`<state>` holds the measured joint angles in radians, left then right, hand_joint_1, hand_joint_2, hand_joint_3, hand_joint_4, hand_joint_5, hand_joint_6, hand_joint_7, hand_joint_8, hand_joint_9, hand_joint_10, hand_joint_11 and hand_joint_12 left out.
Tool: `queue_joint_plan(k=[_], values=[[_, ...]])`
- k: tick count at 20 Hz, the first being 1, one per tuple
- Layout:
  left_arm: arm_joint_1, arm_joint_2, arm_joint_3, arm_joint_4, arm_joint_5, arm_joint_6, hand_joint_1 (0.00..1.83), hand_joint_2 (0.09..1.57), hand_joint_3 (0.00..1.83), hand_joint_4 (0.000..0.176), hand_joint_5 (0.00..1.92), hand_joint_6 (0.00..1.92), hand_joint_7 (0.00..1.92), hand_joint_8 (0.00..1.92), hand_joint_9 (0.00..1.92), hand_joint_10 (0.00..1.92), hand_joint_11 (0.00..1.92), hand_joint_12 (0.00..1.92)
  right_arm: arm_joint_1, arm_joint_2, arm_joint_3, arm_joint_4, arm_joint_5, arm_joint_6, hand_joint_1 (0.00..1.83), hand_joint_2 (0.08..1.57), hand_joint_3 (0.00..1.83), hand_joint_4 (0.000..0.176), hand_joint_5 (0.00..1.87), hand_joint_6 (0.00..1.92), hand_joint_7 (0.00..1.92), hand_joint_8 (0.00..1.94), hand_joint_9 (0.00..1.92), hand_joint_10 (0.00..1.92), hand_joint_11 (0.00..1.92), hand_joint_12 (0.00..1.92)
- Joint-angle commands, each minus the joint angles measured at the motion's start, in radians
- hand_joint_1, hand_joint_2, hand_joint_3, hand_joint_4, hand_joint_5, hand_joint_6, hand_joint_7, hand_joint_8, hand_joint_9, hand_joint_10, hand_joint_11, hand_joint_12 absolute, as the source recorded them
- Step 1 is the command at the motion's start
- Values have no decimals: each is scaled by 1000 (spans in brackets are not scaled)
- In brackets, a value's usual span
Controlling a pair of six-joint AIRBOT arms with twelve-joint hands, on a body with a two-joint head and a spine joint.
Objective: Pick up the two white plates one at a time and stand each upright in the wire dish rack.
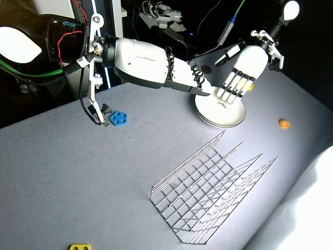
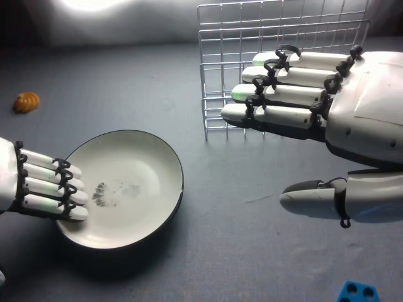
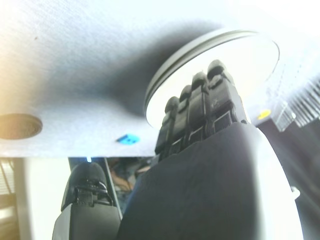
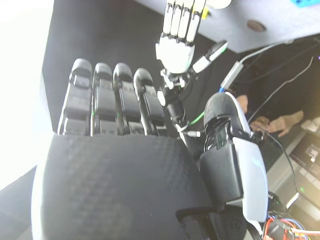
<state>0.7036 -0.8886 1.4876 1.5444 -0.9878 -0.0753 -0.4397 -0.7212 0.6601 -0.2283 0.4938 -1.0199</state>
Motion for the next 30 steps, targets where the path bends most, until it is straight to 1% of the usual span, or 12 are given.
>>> queue_joint_plan(k=[1, 4, 5, 7, 14, 15, 19, 20, 21, 23, 25, 30], values=[[3, -3, 8, -61, -36, 2, 0, 1100, 0, 0, 3, 1, 0, 0, 0, 0, 26, 12, 7, 1, -3, 12, 121, -2, 0, 1309, 6, 0, 73, 5, 32, 3, 0, 0, 0, 0], [5, -6, 8, -61, -35, 2, 0, 1111, 4, 0, 38, 13, 22, 8, 17, 6, 69, 34, 7, 1, -3, 12, 121, -3, 0, 1313, 7, 0, 98, 14, 67, 16, 17, 7, 0, 0], [8, -7, 8, -61, -34, 2, 0, 1114, 0, 0, 55, 9, 31, 8, 33, 0, 13, 223, 7, 1, -3, 12, 121, -4, 0, 1315, 7, 0, 106, 17, 74, 18, 25, 10, 0, 0], [13, -10, 8, -61, -33, 4, 0, 1118, 0, 0, 21, 3, 4, 0, 3, 0, 0, 144, 7, 1, -3, 12, 121, -9, 0, 1324, 10, 0, 104, 14, 76, 15, 18, 6, 0, 0], [57, -17, -1, -61, -18, 33, 0, 1112, 0, 0, 28, 1, 9, 2, 0, 0, 0, 138, -9, -8, -2, 12, 125, -46, 0, 1322, 7, 0, 109, 13, 81, 13, 25, 8, 0, 0], [56, -17, -3, -61, -13, 33, 0, 1121, 2, 0, 27, 0, 0, 0, 0, 0, 0, 91, -20, -17, -2, 12, 132, -78, 253, 1291, 0, 0, 109, 9, 89, 10, 46, 14, 5, 3], [54, -20, -20, -69, -2, 44, 0, 1120, 0, 0, 55, 1, 27, 1, 10, 2, 0, 222, -31, -66, 27, 12, 147, -99, 601, 1239, 0, 0, 34, 5, 0, 0, 0, 0, 0, 0], [56, -23, -28, -69, -2, 44, 0, 1121, 0, 0, 69, 4, 49, 6, 32, 7, 0, 270, -31, -78, 37, 12, 146, -103, 802, 1256, 0, 0, 0, 0, 0, 0, 0, 0, 0, 0], [58, -25, -39, -70, -1, 44, 0, 1121, 0, 0, 69, 4, 49, 6, 32, 7, 0, 270, -31, -88, 46, 12, 145, -119, 802, 1256, 0, 0, 0, 0, 0, 0, 0, 0, 0, 0], [55, -27, -68, -79, 4, 56, 0, 1122, 0, 0, 57, 2, 43, 2, 28, 3, 0, 255, -39, -107, 58, 12, 144, -142, 1007, 1192, 0, 0, 5, 2, 0, 0, 0, 0, 0, 0], [42, -34, -99, -99, 12, 69, 0, 1120, 0, 0, 52, 0, 30, 1, 10, 1, 0, 215, -47, -129, 71, 12, 145, -166, 1096, 1140, 0, 0, 1, 0, 0, 0, 0, 0, 0, 0], [4, -58, -152, -108, 33, 71, 0, 1117, 0, 0, 53, 0, 48, 3, 30, 5, 0, 266, -59, -185, 116, 12, 145, -182, 1226, 1072, 0, 0, 0, 0, 0, 0, 0, 0, 0, 0]])
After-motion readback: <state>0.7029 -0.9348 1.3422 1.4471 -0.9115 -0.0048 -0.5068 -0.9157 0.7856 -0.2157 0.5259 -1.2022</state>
